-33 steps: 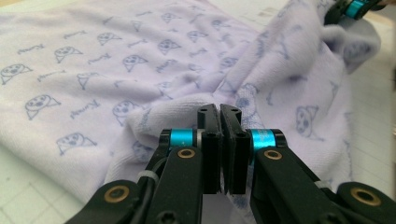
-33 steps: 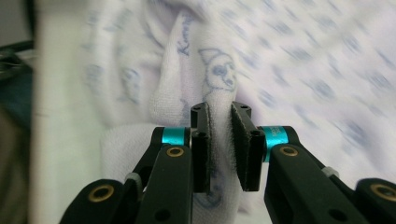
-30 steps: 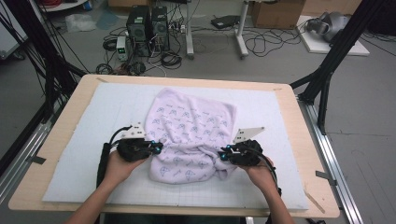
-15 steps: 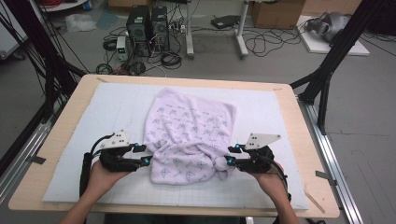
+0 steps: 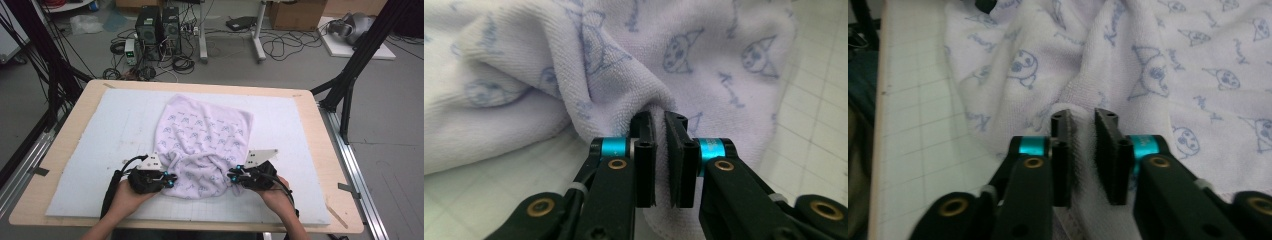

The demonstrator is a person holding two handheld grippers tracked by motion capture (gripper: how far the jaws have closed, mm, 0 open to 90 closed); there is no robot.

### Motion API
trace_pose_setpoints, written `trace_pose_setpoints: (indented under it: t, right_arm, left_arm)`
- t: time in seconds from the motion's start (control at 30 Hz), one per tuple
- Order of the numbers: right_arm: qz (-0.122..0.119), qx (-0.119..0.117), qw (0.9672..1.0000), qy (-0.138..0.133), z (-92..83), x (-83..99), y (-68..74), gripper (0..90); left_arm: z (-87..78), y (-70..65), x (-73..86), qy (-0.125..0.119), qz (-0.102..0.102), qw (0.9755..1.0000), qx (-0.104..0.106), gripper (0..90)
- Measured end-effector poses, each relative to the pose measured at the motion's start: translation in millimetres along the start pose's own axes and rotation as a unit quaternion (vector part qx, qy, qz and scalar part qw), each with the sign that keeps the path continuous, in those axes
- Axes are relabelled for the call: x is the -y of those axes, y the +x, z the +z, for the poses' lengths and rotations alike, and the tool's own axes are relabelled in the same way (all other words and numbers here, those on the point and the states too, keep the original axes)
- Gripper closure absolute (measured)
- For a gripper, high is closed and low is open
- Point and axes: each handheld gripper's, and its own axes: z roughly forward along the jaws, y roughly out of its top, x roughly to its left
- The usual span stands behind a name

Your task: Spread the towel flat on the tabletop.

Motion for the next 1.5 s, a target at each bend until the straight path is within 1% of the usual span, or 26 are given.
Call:
trace_pose_setpoints:
  t: [0.1, 0.2, 0.23, 0.33, 0.37, 0.43, 0.5, 0.53, 0.57, 0.63, 0.7, 0.73, 0.8, 0.83, 0.87, 0.9, 0.93, 1.0, 1.03, 1.07, 1.13, 1.23, 1.3, 1.37, 1.43, 1.5]
  right_arm:
    - [-0.008, -0.004, 0.9999, -0.007, -10.2, -3.5, 3.3, 81.8]
    - [-0.018, -0.007, 0.9995, -0.025, -20.8, -11.2, 8.7, 81.9]
    - [-0.018, -0.009, 0.9992, -0.035, -25.2, -14.7, 11.1, 81.9]
    - [-0.024, -0.016, 0.9975, -0.065, -42.4, -26.7, 16.4, 82.0]
    - [-0.029, -0.011, 0.9973, -0.067, -45.7, -29.3, 16.9, 82.0]
    - [-0.043, 0.01, 0.9975, -0.055, -51.2, -35.2, 12.6, 82.1]
    - [-0.033, 0.019, 0.9981, -0.049, -50.7, -35.5, -0.9, 82.2]
    - [-0.027, 0.023, 0.9983, -0.046, -48.7, -34.7, -8.0, 82.2]
    - [-0.017, 0.036, 0.9987, -0.033, -43.4, -32.4, -20.0, 82.3]
    - [0.008, 0.041, 0.9991, -0.007, -28.6, -27.4, -39.5, 82.2]
    - [0.02, 0.048, 0.9982, 0.028, -12.1, -22.1, -54.9, 82.2]
    - [0.031, 0.046, 0.9978, 0.036, -4.4, -19.3, -61.0, 82.2]
    - [0.042, 0.045, 0.9968, 0.052, 7.6, -13.5, -70.5, 82.1]
    - [0.054, 0.04, 0.996, 0.058, 14.1, -9.2, -76.4, 81.7]
    - [0.063, 0.036, 0.9959, 0.055, 16.6, -6.9, -79.2, 80.9]
    - [0.072, 0.032, 0.9961, 0.039, 17.2, -4.0, -82.4, 79.1]
    - [0.075, 0.031, 0.9962, 0.032, 15.8, -3.3, -83.6, 76.3]
    - [0.081, 0.033, 0.996, 0.017, 8.6, -3.2, -82.4, 71.6]
    - [0.076, 0.037, 0.9964, 0.003, 1.9, -4.2, -79.9, 68.1]
    - [0.074, 0.042, 0.9963, -0.007, -4.8, -5.7, -76.8, 67.3]
    - [0.069, 0.048, 0.996, -0.029, -17.4, -8.9, -68.7, 63.9]
    - [0.039, 0.061, 0.9966, -0.038, -31.6, -12.0, -51.4, 60.3]
    - [0.034, 0.052, 0.9968, -0.05, -35.5, -10.8, -42.7, 60.0]
    - [0.037, 0.034, 0.9975, -0.049, -31.2, -7.0, -36.5, 58.5]
    - [0.033, 0.025, 0.9987, -0.029, -19.7, -2.0, -32.4, 56.9]
    - [0.036, 0.017, 0.9992, -0.01, -7.3, 2.9, -30.2, 55.5]
  left_arm:
    - [-22.4, 1.8, -0.4, -0.022, -0.003, 0.9996, -0.017, 84.2]
    - [-50.2, 2.6, -2.4, -0.049, -0.008, 0.9982, -0.032, 84.5]
    - [-61.8, 2.1, -4.3, -0.057, -0.007, 0.9976, -0.038, 84.5]
    - [-83.3, 1.6, -10.2, -0.072, 0.003, 0.9958, -0.057, 84.6]
    - [-89.2, 3.2, -13.4, -0.077, 0.009, 0.9944, -0.072, 84.6]
    - [-92.0, 11.0, -18.6, -0.081, 0.007, 0.9929, -0.087, 84.6]
    - [-85.6, 20.5, -23.2, -0.078, 0.005, 0.992, -0.099, 84.6]
    - [-75.2, 29.3, -25.9, -0.072, -0.006, 0.9925, -0.099, 84.6]
    - [-64.1, 36.4, -28.0, -0.065, -0.013, 0.993, -0.098, 84.6]
    - [-40.1, 50.6, -31.9, -0.046, -0.027, 0.9938, -0.097, 84.6]
    - [-16.5, 62.9, -34.2, -0.028, -0.032, 0.9936, -0.105, 84.6]
    - [-5.9, 69.0, -33.6, -0.024, -0.044, 0.9935, -0.102, 84.6]
    - [10.6, 79.5, -30.7, -0.006, -0.051, 0.9932, -0.105, 84.5]
    - [15.2, 82.9, -28.9, -0.003, -0.059, 0.9933, -0.1, 84.3]
    - [18.9, 87.4, -26.7, -0.001, -0.067, 0.9936, -0.091, 83.7]
    - [18.3, 89.3, -26.0, -0.001, -0.068, 0.9938, -0.088, 82.5]
    - [14.2, 90.2, -25.8, -0.009, -0.073, 0.9935, -0.087, 81.0]
    - [2.8, 89.2, -26.7, -0.018, -0.071, 0.993, -0.092, 72.1]
    - [-4.2, 87.9, -27.2, -0.023, -0.072, 0.9927, -0.094, 66.0]
    - [-11.8, 85.9, -27.8, -0.031, -0.068, 0.993, -0.091, 63.6]
    - [-26.1, 78.3, -29.0, -0.042, -0.059, 0.9925, -0.098, 58.5]
    - [-40.0, 62.2, -27.4, -0.053, -0.04, 0.9939, -0.088, 53.2]
    - [-38.2, 49.2, -23.9, -0.055, -0.032, 0.9957, -0.067, 52.6]
    - [-27.5, 36.1, -20.5, -0.047, -0.023, 0.9976, -0.045, 52.3]
    - [-13.9, 25.7, -18.2, -0.037, -0.013, 0.9989, -0.024, 51.5]
    - [6.2, 16.6, -16.2, -0.014, -0.001, 0.9998, -0.01, 50.4]
